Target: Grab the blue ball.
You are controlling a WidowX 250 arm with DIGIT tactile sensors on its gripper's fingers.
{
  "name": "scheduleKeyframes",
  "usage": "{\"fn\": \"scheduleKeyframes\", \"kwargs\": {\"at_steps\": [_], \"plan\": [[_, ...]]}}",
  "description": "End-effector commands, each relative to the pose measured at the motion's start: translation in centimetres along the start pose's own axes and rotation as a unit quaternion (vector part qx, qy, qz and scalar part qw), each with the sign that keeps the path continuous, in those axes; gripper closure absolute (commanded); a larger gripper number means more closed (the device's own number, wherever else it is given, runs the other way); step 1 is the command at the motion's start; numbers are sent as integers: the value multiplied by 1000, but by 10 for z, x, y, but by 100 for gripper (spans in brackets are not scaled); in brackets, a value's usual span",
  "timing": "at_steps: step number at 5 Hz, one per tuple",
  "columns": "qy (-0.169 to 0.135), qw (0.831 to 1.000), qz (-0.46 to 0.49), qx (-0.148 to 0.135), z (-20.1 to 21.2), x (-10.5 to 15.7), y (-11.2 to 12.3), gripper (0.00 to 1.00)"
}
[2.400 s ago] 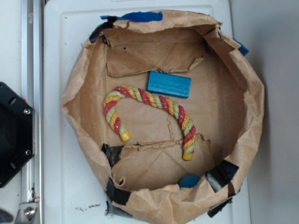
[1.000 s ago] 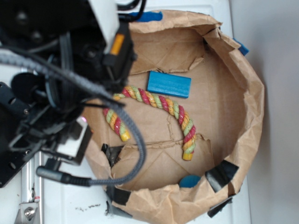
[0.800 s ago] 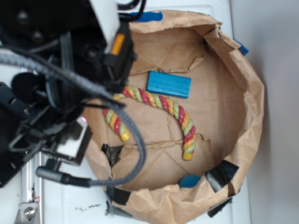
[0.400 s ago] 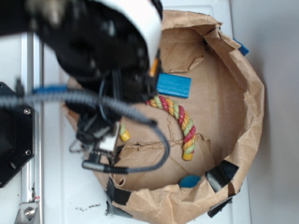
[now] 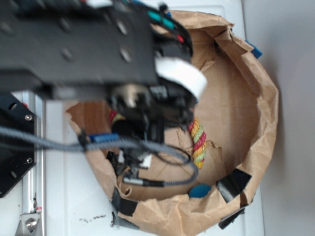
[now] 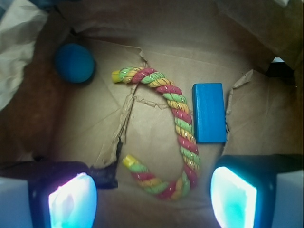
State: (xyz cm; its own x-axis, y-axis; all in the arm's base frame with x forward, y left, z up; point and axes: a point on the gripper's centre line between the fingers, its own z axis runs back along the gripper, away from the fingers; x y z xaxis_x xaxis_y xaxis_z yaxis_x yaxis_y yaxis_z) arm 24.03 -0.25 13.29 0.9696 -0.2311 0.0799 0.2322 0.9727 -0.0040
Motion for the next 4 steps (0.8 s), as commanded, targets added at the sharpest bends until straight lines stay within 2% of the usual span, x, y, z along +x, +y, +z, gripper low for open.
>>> {"fn": "scheduleKeyframes", "kwargs": {"at_steps": [1,2,4], "plan": [[-61,995,-74,29,-2,45,-29,0],[-110,983,-144,9,10,28,-43,0],[-110,983,-144,9,10,28,-43,0]]}}
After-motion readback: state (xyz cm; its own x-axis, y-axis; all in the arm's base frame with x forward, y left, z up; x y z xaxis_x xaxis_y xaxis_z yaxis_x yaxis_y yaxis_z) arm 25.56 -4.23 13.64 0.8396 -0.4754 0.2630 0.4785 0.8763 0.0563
